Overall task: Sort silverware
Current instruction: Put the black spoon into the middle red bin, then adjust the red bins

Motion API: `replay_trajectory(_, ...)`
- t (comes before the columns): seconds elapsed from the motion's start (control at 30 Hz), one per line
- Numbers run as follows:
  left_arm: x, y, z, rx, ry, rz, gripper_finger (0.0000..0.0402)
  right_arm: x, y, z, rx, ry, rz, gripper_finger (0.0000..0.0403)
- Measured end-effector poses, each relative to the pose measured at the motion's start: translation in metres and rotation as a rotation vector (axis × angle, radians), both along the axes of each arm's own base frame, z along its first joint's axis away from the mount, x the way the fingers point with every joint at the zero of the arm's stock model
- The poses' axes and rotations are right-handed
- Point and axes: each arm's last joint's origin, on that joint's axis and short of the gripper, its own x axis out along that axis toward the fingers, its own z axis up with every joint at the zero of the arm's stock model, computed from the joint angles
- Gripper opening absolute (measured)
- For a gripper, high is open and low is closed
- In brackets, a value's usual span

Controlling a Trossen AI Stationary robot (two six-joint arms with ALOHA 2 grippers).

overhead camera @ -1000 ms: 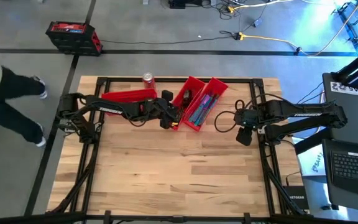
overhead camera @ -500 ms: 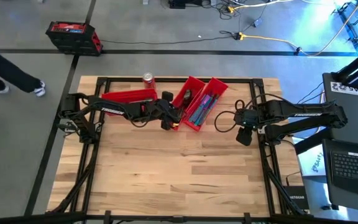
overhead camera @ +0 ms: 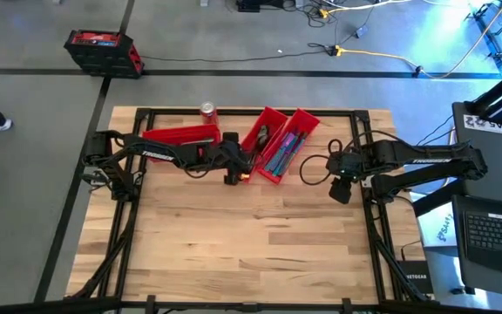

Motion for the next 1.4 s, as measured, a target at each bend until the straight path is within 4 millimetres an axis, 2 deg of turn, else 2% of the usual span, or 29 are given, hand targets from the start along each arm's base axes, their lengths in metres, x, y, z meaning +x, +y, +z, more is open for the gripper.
replay_trajectory(0.17,-0.004,-0.005,-0.006,-0.086,0.056,-0.014,0.0213,0.000,0.000,0.000,-0.009,0.000,-0.003,0.0159)
replay_trajectory(0.3,-0.003,-0.016,-0.007,-0.120,0.065,-0.118,0.0208,0.000,0.000,0.000,-0.015,0.000,-0.005,0.0159)
replay_trajectory(0.47,0.001,-0.025,-0.003,-0.114,0.064,-0.151,0.0202,0.000,0.000,0.000,-0.015,0.000,-0.005,0.0159)
replay_trajectory(0.63,0.011,-0.031,0.014,-0.058,0.058,-0.172,0.0202,0.000,0.000,0.000,-0.017,-0.002,-0.005,0.0159)
replay_trajectory(0.9,0.028,-0.040,0.059,0.190,0.118,-0.210,0.0201,0.002,-0.006,0.002,-0.186,-0.029,-0.059,0.0159)
replay_trajectory(1.0,0.030,-0.041,0.074,0.256,0.155,-0.157,0.0201,0.012,-0.006,0.006,-0.216,-0.134,-0.076,0.0159)
replay_trajectory(1.1,0.028,-0.040,0.081,0.249,0.184,-0.110,0.0201,0.027,-0.006,0.011,-0.212,-0.304,-0.058,0.0159)
replay_trajectory(1.2,0.026,-0.040,0.081,0.193,0.170,-0.046,0.0199,0.039,-0.008,0.007,-0.217,-0.421,-0.226,0.0159)
replay_trajectory(1.3,0.023,-0.040,0.078,0.129,0.171,0.019,0.0190,0.047,-0.008,-0.007,-0.155,-0.429,-0.372,0.0159)
replay_trajectory(1.4,0.022,-0.039,0.077,0.081,0.148,0.072,0.0178,0.058,-0.008,-0.015,-0.167,-0.394,-0.324,0.0159)
